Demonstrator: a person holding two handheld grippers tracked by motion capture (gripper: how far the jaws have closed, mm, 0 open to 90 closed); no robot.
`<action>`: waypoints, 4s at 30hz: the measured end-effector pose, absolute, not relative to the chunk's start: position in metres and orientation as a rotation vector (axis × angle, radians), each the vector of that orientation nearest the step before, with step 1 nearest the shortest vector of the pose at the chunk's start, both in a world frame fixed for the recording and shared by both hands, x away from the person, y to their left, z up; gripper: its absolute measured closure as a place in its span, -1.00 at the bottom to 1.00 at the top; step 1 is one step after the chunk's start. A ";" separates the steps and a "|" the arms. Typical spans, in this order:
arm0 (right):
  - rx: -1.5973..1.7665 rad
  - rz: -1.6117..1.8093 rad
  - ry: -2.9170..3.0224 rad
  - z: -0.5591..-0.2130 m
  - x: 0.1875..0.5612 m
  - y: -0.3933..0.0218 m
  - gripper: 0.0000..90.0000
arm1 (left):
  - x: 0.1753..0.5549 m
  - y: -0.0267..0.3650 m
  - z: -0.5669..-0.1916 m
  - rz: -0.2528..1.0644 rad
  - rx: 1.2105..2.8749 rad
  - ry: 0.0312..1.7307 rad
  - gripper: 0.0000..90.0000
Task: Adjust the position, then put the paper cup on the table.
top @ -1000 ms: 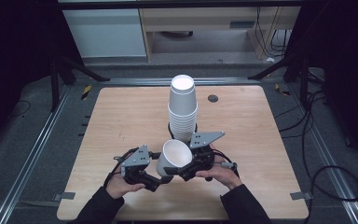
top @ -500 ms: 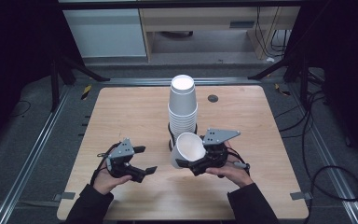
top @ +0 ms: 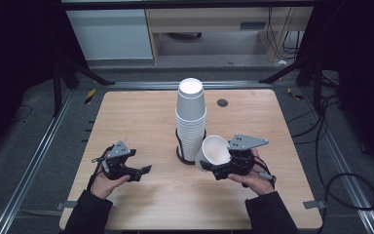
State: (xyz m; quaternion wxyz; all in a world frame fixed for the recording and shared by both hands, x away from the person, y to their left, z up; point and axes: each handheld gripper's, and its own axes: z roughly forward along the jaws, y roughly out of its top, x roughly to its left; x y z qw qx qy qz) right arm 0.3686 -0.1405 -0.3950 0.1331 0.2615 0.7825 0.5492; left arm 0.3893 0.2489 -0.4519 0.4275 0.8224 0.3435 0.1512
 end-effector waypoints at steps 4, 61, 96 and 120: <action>0.833 1.543 2.218 -0.396 0.371 -0.151 -0.74 | 0.392 0.252 -0.455 0.388 2.064 0.881 -0.79; 1.485 0.905 1.890 -0.448 0.445 -0.265 -0.75 | 0.395 0.259 -0.455 0.466 2.062 0.932 -0.80; 1.517 0.799 2.009 -0.471 0.446 -0.259 -0.95 | 0.395 0.260 -0.454 0.468 2.060 0.934 -0.81; 1.508 0.907 2.019 -0.474 0.373 -0.271 -0.95 | 0.395 0.268 -0.451 0.483 2.051 0.960 -0.82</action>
